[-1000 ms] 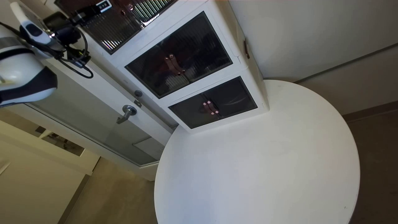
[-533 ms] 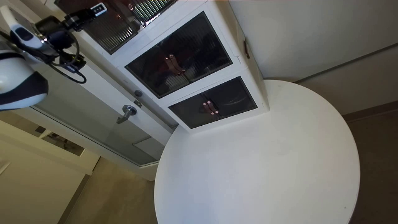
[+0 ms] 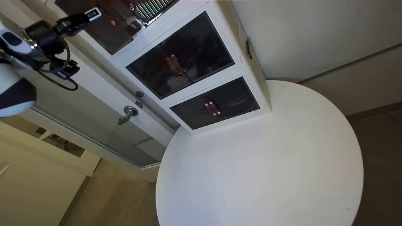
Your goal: Open the left and right top cabinets, respectively
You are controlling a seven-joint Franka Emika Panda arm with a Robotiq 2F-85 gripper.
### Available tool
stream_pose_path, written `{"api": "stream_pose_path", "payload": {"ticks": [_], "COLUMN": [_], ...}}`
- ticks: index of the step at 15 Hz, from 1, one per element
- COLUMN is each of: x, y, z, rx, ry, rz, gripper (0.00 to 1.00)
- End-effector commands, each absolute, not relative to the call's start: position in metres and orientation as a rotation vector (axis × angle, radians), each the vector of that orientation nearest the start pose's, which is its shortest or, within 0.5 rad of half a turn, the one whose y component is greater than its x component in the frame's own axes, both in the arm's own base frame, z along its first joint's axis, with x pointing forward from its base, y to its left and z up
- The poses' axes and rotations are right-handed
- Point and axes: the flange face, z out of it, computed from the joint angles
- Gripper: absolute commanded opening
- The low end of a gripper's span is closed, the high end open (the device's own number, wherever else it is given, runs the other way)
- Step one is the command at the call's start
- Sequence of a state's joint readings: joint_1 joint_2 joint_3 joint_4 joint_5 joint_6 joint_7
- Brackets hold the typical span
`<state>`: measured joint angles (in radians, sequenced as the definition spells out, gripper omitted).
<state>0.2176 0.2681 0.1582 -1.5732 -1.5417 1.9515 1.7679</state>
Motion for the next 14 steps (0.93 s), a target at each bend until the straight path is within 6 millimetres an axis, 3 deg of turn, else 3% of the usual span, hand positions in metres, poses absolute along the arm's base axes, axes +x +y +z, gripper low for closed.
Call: {"api": "stream_pose_path", "payload": {"ticks": [1, 14], "x": [0.63, 0.575], "y": [0.195, 0.221], "z": [0.57, 0.577], "rx": [1.99, 2.177], "ry": [-0.751, -0.59], "rz": [1.628, 1.694], "gripper": [0.01, 0.01]}}
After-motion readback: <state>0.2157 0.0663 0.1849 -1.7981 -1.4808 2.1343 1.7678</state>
